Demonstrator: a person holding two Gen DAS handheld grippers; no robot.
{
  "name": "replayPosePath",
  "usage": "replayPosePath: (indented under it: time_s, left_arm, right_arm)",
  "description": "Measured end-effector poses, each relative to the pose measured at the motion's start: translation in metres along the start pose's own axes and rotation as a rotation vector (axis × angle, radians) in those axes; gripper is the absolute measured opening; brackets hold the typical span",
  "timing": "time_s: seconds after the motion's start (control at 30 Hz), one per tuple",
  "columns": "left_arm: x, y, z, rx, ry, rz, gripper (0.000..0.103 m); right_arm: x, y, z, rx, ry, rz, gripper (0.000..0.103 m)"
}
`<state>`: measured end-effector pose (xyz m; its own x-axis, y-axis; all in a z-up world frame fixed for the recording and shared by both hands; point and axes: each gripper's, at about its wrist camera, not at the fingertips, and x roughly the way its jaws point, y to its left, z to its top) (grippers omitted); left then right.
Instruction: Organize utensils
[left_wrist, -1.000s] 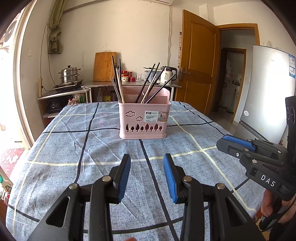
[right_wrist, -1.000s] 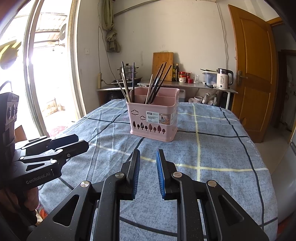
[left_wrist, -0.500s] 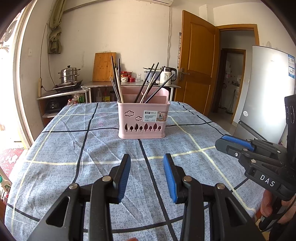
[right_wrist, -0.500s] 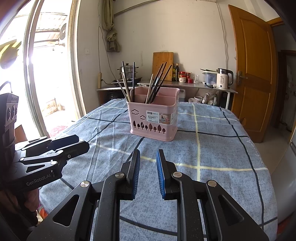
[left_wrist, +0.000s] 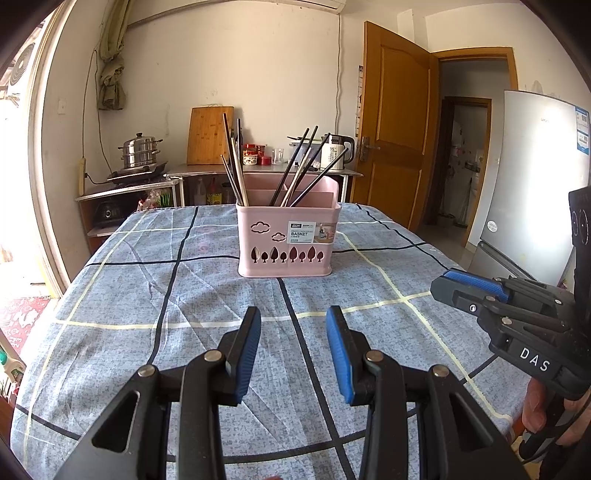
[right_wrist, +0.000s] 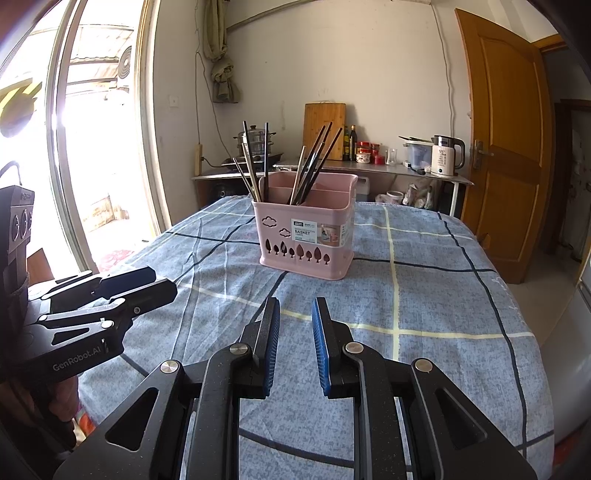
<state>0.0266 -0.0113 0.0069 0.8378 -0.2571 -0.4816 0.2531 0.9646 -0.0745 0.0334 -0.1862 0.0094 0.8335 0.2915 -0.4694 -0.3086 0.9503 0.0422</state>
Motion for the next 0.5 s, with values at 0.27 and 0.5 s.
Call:
replayPosePath:
  time_s: [0.27, 0.5]
  left_arm:
    - [0.0014, -0.0004, -0.001, -0.005, 0.003, 0.004, 0.038]
    - [0.0017, -0.0014, -0.0011, -0.006, -0.001, 0.007, 0.038]
  right_arm:
    - [0.0007, 0.0009, -0.0001, -0.001, 0.003, -0.004, 0.019]
    - [0.0008, 0.0012, -0.0003, -0.003, 0.002, -0.005, 0.019]
